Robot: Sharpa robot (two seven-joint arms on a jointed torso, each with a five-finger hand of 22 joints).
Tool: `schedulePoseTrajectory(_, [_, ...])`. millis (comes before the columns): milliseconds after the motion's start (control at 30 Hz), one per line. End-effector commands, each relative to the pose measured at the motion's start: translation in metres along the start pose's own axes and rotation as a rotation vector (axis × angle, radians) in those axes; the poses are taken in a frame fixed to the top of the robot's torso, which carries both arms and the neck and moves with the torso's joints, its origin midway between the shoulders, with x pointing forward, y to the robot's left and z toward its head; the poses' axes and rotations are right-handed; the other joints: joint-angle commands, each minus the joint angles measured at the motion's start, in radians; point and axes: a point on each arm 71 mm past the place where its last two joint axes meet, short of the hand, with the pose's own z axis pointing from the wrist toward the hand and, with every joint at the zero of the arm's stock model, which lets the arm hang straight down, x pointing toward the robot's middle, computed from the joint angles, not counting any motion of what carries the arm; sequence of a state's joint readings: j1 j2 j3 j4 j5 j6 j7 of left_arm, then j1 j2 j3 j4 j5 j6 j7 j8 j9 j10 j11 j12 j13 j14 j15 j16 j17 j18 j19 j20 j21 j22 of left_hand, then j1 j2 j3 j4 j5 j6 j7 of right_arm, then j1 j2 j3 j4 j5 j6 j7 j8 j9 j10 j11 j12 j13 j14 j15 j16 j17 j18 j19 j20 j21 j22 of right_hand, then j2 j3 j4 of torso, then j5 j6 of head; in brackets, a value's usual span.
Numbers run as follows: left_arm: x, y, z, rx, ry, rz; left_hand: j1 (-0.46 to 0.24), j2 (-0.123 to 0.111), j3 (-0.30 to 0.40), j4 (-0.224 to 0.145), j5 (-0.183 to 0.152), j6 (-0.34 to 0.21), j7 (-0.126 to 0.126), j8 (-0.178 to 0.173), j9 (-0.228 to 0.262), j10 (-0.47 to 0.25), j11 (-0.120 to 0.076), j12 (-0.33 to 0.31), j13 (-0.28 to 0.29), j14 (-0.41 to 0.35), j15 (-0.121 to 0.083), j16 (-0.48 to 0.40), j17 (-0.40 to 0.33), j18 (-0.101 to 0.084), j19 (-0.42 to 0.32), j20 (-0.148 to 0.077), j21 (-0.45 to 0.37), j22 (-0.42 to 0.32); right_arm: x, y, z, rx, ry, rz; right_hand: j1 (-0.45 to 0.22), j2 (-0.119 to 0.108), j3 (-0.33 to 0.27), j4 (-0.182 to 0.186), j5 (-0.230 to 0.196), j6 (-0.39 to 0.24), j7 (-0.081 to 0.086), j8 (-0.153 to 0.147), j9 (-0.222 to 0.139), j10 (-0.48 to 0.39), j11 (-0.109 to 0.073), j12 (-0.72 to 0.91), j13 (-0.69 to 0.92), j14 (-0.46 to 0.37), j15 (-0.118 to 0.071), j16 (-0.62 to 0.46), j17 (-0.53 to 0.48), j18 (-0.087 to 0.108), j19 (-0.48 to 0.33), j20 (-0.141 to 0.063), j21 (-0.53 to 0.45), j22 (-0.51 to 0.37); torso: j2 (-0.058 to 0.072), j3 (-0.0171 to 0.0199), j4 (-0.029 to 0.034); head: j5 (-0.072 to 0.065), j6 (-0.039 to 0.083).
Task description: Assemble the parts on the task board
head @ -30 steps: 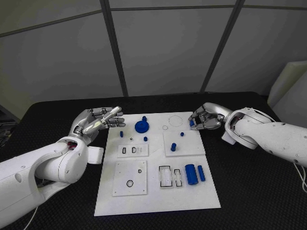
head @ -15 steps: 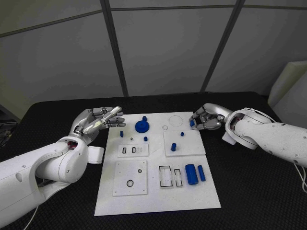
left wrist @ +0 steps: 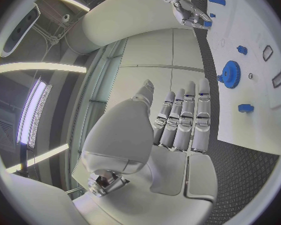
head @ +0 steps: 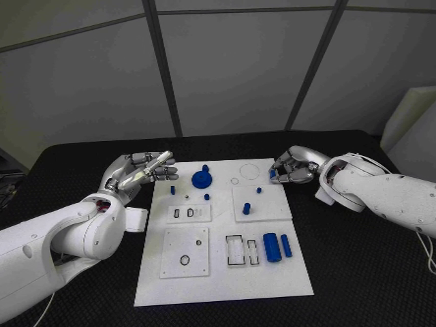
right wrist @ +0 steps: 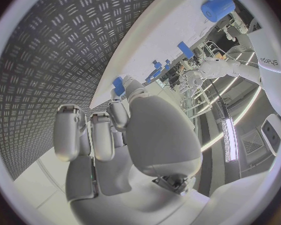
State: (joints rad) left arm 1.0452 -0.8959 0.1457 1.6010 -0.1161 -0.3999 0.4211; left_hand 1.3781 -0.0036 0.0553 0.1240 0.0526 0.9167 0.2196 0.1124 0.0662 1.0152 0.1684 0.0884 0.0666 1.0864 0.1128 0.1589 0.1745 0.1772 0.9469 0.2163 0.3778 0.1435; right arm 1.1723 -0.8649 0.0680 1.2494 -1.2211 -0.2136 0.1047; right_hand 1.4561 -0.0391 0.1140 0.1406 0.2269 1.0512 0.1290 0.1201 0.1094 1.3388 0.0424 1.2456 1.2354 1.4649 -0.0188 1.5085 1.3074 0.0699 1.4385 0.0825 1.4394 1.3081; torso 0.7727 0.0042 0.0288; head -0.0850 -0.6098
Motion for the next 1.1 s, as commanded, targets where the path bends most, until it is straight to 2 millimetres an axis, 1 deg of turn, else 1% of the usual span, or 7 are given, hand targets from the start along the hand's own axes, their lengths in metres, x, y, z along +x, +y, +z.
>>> schedulePoseTrajectory(33, [0.002,-0.001,0.0,0.009,0.015,-0.001,0.001,0.006,-0.006,-0.001,-0.001,0.007,-0.002,-0.004,0.0,0.005,0.0,-0.003,0.001,0.004,0.006,-0.003,0.001,0.006,0.003,0.006,-0.005,-0.001,-0.003,0.002,0.001,-0.01,-0.047,0.0,0.009,0.026,0.019,-0.003,-0.027,0.018,-0.007,0.01,0.006,0.012,-0.004,0.008,0.008,0.081,-0.013,0.007,0.142,-0.019,0.008,-0.003,0.007,0.02,0.0,0.0001,0.0008,0.0,-0.001])
schedulePoseTrajectory(233, [0.001,-0.001,0.0,0.008,0.015,-0.001,0.002,0.007,-0.006,-0.002,-0.001,0.006,-0.001,-0.006,0.0,0.005,0.001,-0.005,0.001,0.004,0.006,-0.004,0.002,0.005,0.003,0.006,-0.005,-0.002,-0.005,0.009,0.0,-0.031,-0.089,0.016,0.02,0.035,0.035,-0.014,-0.017,0.032,-0.013,0.017,0.009,0.023,-0.01,0.022,0.023,0.083,-0.018,0.011,0.151,-0.022,0.017,-0.008,0.017,0.038,0.0,0.0012,0.0,0.001,-0.001])
schedulePoseTrajectory(500, [-0.003,-0.001,0.0,0.007,0.005,0.005,0.002,0.007,-0.006,-0.002,-0.001,0.006,-0.001,-0.006,0.0,0.005,0.001,-0.005,0.001,0.004,0.006,-0.004,0.002,0.005,0.003,0.006,-0.005,-0.002,-0.005,0.033,-0.009,-0.064,-0.125,0.025,0.019,0.032,0.042,-0.019,0.005,0.031,-0.013,0.016,0.009,0.023,-0.01,0.022,0.024,0.083,-0.019,0.012,0.153,-0.024,0.02,-0.011,0.02,0.044,-0.007,-0.001,-0.0055,0.008,-0.003])
schedulePoseTrajectory(733, [-0.007,0.0,0.001,0.009,-0.005,0.01,0.002,0.007,-0.006,-0.002,-0.001,0.006,-0.001,-0.006,0.0,0.005,0.001,-0.005,0.001,0.004,0.006,-0.004,0.002,0.005,0.003,0.006,-0.005,-0.002,0.009,0.088,-0.005,-0.163,-0.109,-0.007,0.018,0.029,0.042,-0.019,0.004,0.031,-0.013,0.017,0.009,0.023,-0.01,0.022,0.025,0.084,-0.019,0.013,0.155,-0.024,0.021,-0.011,0.022,0.047,-0.017,-0.0017,-0.0105,0.031,-0.008])
schedulePoseTrajectory(933, [-0.012,0.001,0.002,0.011,-0.018,0.016,0.002,0.007,-0.006,-0.002,-0.001,0.006,-0.001,-0.006,0.0,0.005,0.001,-0.005,0.001,0.004,0.006,-0.004,0.002,0.005,0.003,0.006,-0.005,-0.002,0.033,0.139,0.009,-0.269,-0.08,-0.05,0.013,0.025,0.043,-0.021,-0.009,0.032,-0.013,0.017,0.01,0.022,-0.01,0.02,0.024,0.084,-0.019,0.012,0.155,-0.024,0.021,-0.011,0.022,0.047,-0.022,-0.0032,-0.0077,0.048,-0.016])
schedulePoseTrajectory(1033, [-0.014,0.001,0.003,0.011,-0.024,0.019,0.003,0.008,-0.007,-0.002,-0.001,0.006,-0.001,-0.006,0.0,0.005,0.001,-0.006,0.0,0.004,0.006,-0.005,0.002,0.005,0.003,0.006,-0.006,-0.002,0.043,0.156,0.014,-0.292,-0.067,-0.066,0.011,0.025,0.044,-0.021,-0.014,0.033,-0.013,0.017,0.01,0.023,-0.011,0.02,0.024,0.084,-0.019,0.012,0.155,-0.024,0.021,-0.012,0.022,0.047,-0.024,-0.0053,-0.0033,0.053,-0.02])
schedulePoseTrajectory(1100, [-0.015,0.001,0.003,0.011,-0.027,0.021,0.003,0.008,-0.007,-0.003,-0.001,0.006,-0.001,-0.006,0.0,0.005,0.001,-0.006,0.0,0.004,0.006,-0.006,0.002,0.005,0.003,0.006,-0.006,-0.002,0.05,0.166,0.016,-0.304,-0.057,-0.076,0.01,0.025,0.044,-0.021,-0.016,0.033,-0.014,0.018,0.01,0.023,-0.011,0.02,0.024,0.084,-0.019,0.013,0.155,-0.024,0.021,-0.012,0.022,0.048,-0.024,-0.0057,-0.0049,0.062,-0.021])
